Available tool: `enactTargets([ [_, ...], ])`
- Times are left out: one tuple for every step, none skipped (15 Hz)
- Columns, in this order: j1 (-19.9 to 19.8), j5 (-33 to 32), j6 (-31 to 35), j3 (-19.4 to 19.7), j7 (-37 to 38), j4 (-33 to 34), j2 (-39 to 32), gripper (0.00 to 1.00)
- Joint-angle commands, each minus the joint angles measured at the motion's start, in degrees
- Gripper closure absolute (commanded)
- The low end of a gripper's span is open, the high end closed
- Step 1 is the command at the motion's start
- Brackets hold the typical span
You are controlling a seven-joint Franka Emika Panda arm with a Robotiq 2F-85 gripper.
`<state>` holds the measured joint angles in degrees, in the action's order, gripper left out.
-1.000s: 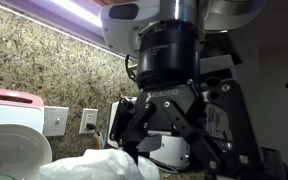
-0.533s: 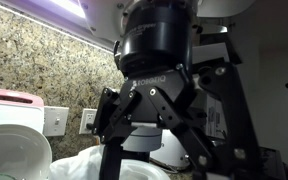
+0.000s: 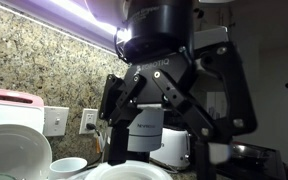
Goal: Move the bottle to the right
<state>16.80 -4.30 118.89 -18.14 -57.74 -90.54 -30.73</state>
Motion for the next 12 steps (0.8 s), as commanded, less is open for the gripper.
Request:
enactTargets([
  [0.12,-1.06,-2.61,0.54,0.64,1.01,0.20,0.00],
  [0.11,-1.31,-1.69,0.66,0.84,0.86,0.01,0.00],
  [-0.20,-0.91,-2.06,0.36,-0.20,1.12,-0.42,0.00],
  [-0.28,-0.89,-1.68,0.44,-0.22,1.10,-0.76,0.00],
  [-0.54,-0.56,-1.55,0.21,-0.90,1.13,-1.10,0.00],
  [-0.48,-0.77,-1.98,0.28,-1.11,1.34,-1.55,0.00],
  [-0.68,-0.50,-2.09,0.05,-1.88,1.39,-1.87,0.00],
  [-1.14,0.24,-2.44,-0.45,-3.34,1.53,-2.21,0.00],
  [-0.82,-0.87,-1.41,-0.08,-3.59,1.19,-2.18,0.00],
  [-0.52,-1.72,-0.50,0.22,-4.01,0.88,-2.08,0.00],
  [-0.31,-2.49,0.11,0.35,-4.51,0.79,-2.06,0.00],
  [0.02,-3.40,1.13,0.60,-4.29,0.67,-2.03,0.00],
])
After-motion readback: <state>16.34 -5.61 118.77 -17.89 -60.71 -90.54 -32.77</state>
